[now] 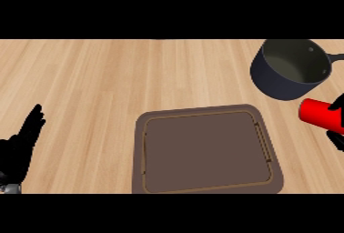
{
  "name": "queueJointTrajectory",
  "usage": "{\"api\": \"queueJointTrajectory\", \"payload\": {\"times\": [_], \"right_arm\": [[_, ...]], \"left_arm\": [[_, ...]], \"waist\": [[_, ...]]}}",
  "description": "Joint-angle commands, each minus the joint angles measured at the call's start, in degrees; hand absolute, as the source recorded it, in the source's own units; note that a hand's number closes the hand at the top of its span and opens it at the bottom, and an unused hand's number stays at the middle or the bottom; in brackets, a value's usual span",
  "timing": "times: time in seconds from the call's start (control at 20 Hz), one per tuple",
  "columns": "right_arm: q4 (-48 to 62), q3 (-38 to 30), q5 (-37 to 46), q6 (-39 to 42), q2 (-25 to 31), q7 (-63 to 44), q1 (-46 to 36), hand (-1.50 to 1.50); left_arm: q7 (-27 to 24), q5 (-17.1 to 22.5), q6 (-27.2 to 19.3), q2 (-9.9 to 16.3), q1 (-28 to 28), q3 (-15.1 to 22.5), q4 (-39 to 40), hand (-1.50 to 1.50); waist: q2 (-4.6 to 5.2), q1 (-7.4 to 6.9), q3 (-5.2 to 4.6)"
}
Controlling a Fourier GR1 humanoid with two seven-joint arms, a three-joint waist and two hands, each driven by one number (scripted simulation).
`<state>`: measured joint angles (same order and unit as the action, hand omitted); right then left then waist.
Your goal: Pick the can from the tray and place it in the pot
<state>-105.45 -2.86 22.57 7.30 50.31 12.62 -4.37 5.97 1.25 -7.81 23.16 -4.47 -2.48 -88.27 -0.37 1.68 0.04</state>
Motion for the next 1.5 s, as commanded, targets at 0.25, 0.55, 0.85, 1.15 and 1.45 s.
{"api": "queueJointTrajectory", "payload": {"times": [0.25,0.55,0.85,1.15,1.45], "right_arm": [[9.54,-11.56,-13.17,6.68,-2.02,0.75,-7.09,1.50],[24.92,-12.23,-10.62,7.79,-1.84,6.51,-17.79,1.50],[42.23,-6.93,-2.98,4.71,-3.86,10.44,-31.84,1.50],[61.49,-4.64,3.35,1.82,-5.26,18.69,-43.37,1.50],[75.87,-2.56,10.49,-5.17,-6.56,23.80,-50.00,1.50]], "left_arm": [[-1.06,-1.53,1.30,-2.01,1.85,0.43,1.85,0.00],[0.22,-3.30,1.10,-3.88,2.73,0.73,1.23,0.00],[0.52,-1.82,4.94,-1.17,3.51,-1.96,1.04,0.00],[1.52,-4.29,3.10,-3.39,6.89,-0.55,2.18,0.00],[1.58,-3.99,3.97,-4.05,4.81,0.18,-0.15,0.00]], "waist": [[0.47,-2.01,-0.06],[0.50,-2.46,-0.04],[0.69,-3.23,-0.04],[1.12,-3.98,0.00],[1.74,-5.92,0.09]]}}
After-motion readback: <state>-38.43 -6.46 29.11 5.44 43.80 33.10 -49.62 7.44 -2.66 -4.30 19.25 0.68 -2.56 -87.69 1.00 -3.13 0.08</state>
